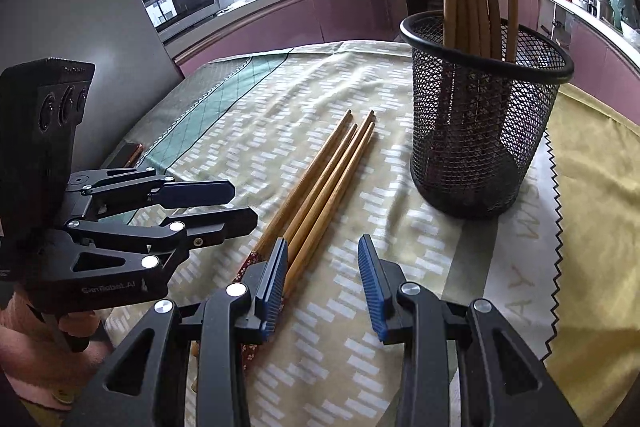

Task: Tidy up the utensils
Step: 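Open both tools and move them back down to the remaining chopsticks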

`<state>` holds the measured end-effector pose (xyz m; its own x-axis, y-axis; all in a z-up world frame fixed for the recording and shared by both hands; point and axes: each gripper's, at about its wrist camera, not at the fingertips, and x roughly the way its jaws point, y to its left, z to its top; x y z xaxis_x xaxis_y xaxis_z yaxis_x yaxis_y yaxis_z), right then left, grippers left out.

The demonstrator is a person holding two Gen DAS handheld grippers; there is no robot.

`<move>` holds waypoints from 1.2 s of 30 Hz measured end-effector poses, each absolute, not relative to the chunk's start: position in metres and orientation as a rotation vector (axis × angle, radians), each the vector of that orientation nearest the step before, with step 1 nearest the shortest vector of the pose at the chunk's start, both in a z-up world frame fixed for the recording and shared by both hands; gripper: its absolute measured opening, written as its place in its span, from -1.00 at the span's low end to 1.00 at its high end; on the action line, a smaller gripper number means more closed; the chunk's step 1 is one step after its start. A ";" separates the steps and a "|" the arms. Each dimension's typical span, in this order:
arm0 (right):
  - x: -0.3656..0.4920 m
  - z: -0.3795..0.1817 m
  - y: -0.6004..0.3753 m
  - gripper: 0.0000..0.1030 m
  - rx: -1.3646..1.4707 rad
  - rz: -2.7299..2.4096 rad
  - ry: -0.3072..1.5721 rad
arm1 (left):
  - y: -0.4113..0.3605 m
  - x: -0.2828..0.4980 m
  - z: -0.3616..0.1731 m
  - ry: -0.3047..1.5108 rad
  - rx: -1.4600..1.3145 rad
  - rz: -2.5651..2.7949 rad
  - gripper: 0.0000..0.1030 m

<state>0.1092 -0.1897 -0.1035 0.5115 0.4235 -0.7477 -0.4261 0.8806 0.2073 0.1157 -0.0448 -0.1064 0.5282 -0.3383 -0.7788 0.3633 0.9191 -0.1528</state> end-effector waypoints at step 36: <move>0.118 -0.108 -0.191 -0.36 -0.036 0.439 0.926 | -0.067 0.142 -0.113 0.947 0.117 -0.407 -0.44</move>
<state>0.1180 -0.1913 -0.1079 0.5188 0.3508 -0.7796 -0.3816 0.9111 0.1560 0.1417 -0.0671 -0.1134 0.5145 -0.2871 -0.8080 0.3884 0.9181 -0.0789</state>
